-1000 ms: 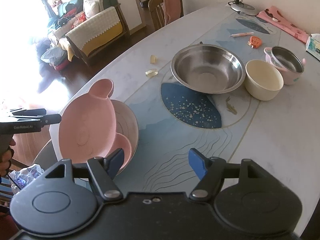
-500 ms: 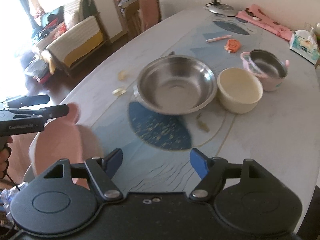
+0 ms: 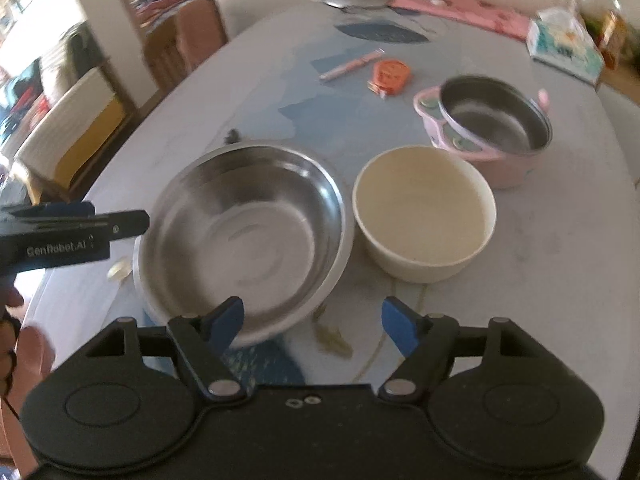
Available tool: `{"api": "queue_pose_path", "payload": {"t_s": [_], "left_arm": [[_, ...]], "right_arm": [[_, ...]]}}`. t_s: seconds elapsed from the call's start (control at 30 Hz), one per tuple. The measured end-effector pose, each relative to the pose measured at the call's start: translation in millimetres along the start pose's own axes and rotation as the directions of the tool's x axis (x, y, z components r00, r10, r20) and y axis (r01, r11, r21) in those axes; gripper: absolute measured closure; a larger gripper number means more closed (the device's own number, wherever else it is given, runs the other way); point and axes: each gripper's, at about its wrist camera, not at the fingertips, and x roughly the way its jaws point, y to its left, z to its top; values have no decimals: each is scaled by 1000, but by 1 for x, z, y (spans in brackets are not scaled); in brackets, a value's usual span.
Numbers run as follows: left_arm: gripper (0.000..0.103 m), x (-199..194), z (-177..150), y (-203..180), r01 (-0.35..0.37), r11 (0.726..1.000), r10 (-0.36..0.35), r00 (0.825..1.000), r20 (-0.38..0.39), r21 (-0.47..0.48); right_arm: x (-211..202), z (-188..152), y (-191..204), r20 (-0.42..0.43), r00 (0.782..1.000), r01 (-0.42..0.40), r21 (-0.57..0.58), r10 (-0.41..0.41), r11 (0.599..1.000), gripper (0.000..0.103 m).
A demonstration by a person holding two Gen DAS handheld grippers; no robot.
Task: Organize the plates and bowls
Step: 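Move both grippers to the large steel bowl rim and close them, then lift the steel bowl with both grippers and carry it toward the plate stack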
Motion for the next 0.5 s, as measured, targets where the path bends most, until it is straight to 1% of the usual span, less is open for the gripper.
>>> {"api": "queue_pose_path", "payload": {"t_s": [0.07, 0.1, 0.2, 0.27, 0.3, 0.37, 0.4, 0.43, 0.47, 0.5], "left_arm": [[28, 14, 5, -1, -7, 1000, 7, 1000, -17, 4], [29, 19, 6, -2, -13, 1000, 13, 1000, -24, 6], [30, 34, 11, -5, -43, 999, 43, 998, -38, 22], [47, 39, 12, -4, -35, 999, 36, 998, -55, 23], [50, 42, 12, -3, -25, 1000, 26, 997, -66, 16], [60, 45, 13, -2, -15, 1000, 15, 997, -74, 6], [63, 46, 13, -2, -9, 1000, 10, 997, -78, 6], [70, 48, 13, -2, -6, 1000, 6, 997, -82, 5], [74, 48, 13, -2, -6, 1000, 6, 996, -86, 3], [77, 48, 13, -2, -5, 1000, 5, 996, -87, 3]], "right_arm": [[12, 4, -3, -12, 1000, 8, 33, -7, 999, 34], [17, 5, -4, -18, 1000, 13, 42, -13, 999, 34], [29, 6, -4, -35, 999, 19, 59, -17, 998, 42], [33, 6, -3, -39, 999, 23, 63, -21, 998, 50], [33, 5, -2, -39, 999, 22, 62, -20, 998, 52], [33, 5, -1, -37, 999, 21, 62, -19, 998, 61], [34, 5, -1, -40, 999, 16, 66, -13, 998, 63], [34, 4, -1, -40, 999, 11, 70, -8, 998, 68], [32, 4, -1, -40, 999, 9, 73, -7, 997, 75], [32, 3, -1, -39, 999, 10, 75, -7, 997, 78]]}}
